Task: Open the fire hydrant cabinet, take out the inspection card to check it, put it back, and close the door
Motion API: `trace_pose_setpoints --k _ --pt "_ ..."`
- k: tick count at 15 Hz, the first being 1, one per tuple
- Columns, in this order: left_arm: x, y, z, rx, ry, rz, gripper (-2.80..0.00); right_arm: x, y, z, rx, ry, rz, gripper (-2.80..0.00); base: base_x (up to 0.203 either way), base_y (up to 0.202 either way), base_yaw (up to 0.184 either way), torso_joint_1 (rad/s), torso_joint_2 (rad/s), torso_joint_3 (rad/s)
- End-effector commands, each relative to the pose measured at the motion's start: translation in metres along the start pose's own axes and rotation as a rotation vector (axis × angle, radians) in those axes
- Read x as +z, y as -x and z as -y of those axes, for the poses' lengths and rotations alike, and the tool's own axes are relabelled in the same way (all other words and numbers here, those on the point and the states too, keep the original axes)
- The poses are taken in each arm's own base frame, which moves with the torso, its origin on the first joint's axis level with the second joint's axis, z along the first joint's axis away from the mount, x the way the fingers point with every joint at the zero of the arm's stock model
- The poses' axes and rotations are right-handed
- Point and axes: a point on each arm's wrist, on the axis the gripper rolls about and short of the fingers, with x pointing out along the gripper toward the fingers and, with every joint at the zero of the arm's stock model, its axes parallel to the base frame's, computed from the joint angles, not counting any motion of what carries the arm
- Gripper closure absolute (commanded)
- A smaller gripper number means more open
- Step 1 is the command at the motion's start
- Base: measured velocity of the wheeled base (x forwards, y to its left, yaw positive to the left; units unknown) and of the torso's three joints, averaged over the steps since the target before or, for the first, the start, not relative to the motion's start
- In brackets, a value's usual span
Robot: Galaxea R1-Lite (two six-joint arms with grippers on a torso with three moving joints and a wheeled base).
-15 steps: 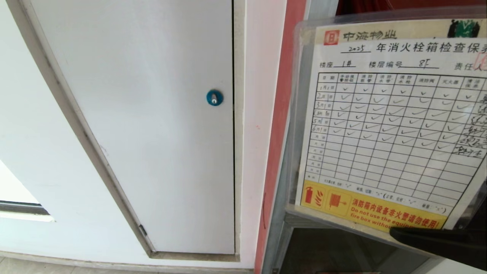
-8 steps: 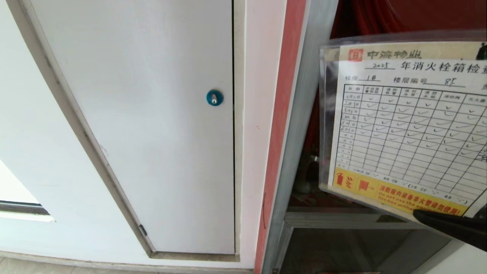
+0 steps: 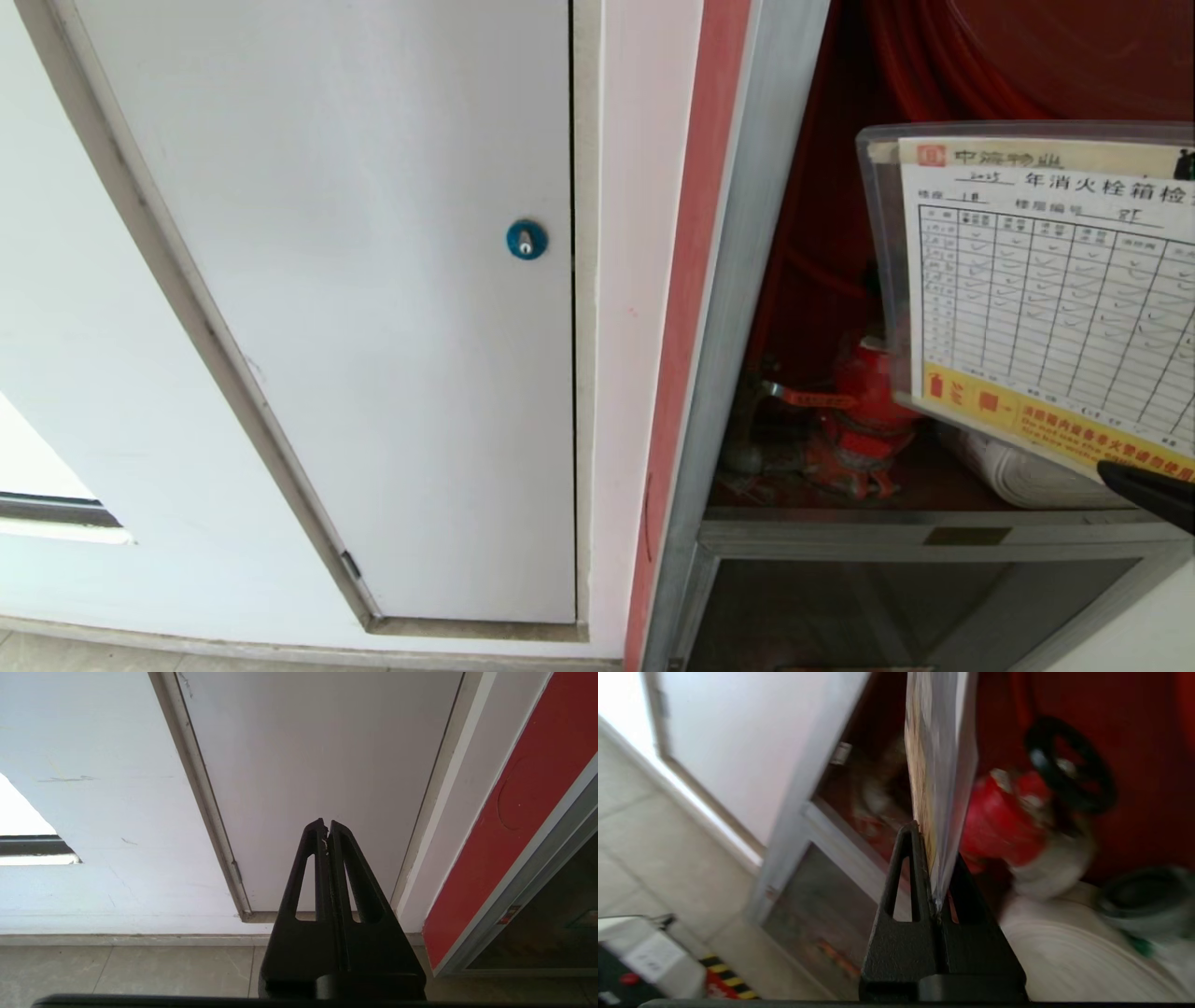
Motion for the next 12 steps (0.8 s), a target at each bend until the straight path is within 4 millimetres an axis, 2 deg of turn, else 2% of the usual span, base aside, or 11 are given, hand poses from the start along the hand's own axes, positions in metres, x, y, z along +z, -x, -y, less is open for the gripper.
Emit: trace_pose_setpoints --k 1,5,12 --pt "0.0 0.0 0.0 0.0 0.0 -0.001 0.0 -0.001 0.001 0.002 -0.082 0.044 -0.04 0.0 0.0 0.0 0.0 0.0 0.0 0.0" --pt "0.0 0.0 0.0 0.0 0.0 -0.001 0.0 0.002 0.003 0.009 -0.249 0.193 -0.138 0.0 0.0 0.0 0.0 0.0 0.0 0.0" --pt "0.0 0.0 0.0 0.0 0.0 -0.001 0.0 0.01 0.002 0.017 -0.407 0.42 -0.296 0.0 0.0 0.0 0.0 0.0 0.0 0.0"
